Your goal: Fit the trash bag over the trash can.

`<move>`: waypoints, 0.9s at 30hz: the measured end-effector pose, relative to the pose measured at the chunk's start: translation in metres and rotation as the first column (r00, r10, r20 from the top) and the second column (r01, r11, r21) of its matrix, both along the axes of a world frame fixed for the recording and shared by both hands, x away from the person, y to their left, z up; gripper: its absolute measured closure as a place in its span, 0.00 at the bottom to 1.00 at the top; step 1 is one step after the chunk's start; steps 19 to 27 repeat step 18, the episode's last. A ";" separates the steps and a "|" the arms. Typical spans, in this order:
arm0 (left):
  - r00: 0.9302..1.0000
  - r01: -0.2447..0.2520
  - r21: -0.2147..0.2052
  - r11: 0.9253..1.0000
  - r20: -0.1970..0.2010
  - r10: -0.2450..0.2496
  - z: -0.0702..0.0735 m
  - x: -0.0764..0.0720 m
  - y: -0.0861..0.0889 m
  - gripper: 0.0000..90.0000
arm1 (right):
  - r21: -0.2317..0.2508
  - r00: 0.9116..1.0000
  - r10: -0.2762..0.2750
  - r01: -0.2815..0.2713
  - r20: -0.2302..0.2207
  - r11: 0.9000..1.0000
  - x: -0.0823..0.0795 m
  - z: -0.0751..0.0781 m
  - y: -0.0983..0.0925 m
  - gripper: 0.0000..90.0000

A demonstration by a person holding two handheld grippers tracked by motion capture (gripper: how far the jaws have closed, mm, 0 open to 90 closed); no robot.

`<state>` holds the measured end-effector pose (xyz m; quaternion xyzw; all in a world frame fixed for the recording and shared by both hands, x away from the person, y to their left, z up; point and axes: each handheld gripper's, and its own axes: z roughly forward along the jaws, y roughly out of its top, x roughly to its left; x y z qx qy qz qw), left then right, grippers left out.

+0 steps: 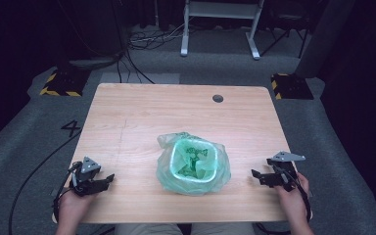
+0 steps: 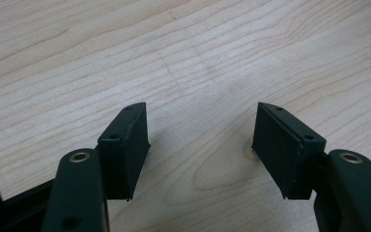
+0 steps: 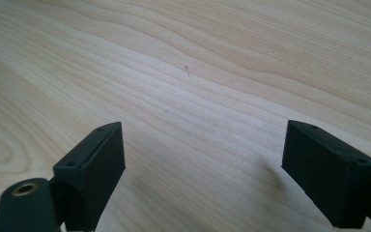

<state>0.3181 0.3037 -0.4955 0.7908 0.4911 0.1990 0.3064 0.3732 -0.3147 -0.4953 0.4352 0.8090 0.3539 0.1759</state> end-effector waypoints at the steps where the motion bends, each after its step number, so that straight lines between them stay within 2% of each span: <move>1: 1.000 -0.002 0.003 1.000 0.005 0.002 0.000 0.001 0.000 0.41 | -0.001 1.000 -0.005 0.005 0.000 1.000 0.002 -0.002 0.002 0.17; 2: 1.000 -0.004 0.007 1.000 0.010 0.004 0.000 0.001 0.000 0.41 | -0.001 1.000 -0.004 0.004 -0.004 1.000 0.005 -0.005 0.003 0.16; 4: 1.000 -0.009 -0.003 1.000 0.019 0.009 -0.002 0.002 0.000 0.41 | -0.015 0.999 -0.008 0.009 0.031 1.000 0.007 -0.009 0.007 0.14; 10: 0.999 -0.005 -0.056 0.998 0.044 0.007 -0.007 0.002 0.003 0.39 | -0.019 0.999 -0.026 0.026 0.024 0.999 0.008 -0.009 0.008 0.10; 13: 0.998 -0.002 -0.061 0.998 0.057 0.006 -0.009 0.002 0.004 0.38 | -0.019 0.999 -0.047 0.047 0.024 0.999 0.006 -0.009 0.008 0.10; 18: 0.998 0.001 -0.060 0.998 0.057 0.002 -0.009 0.003 0.004 0.38 | -0.021 0.997 -0.068 0.069 0.019 0.997 0.005 -0.009 0.009 0.08; 27: 0.998 0.001 -0.060 0.998 0.057 0.002 -0.009 0.003 0.004 0.38 | -0.021 0.997 -0.068 0.069 0.019 0.997 0.005 -0.009 0.009 0.08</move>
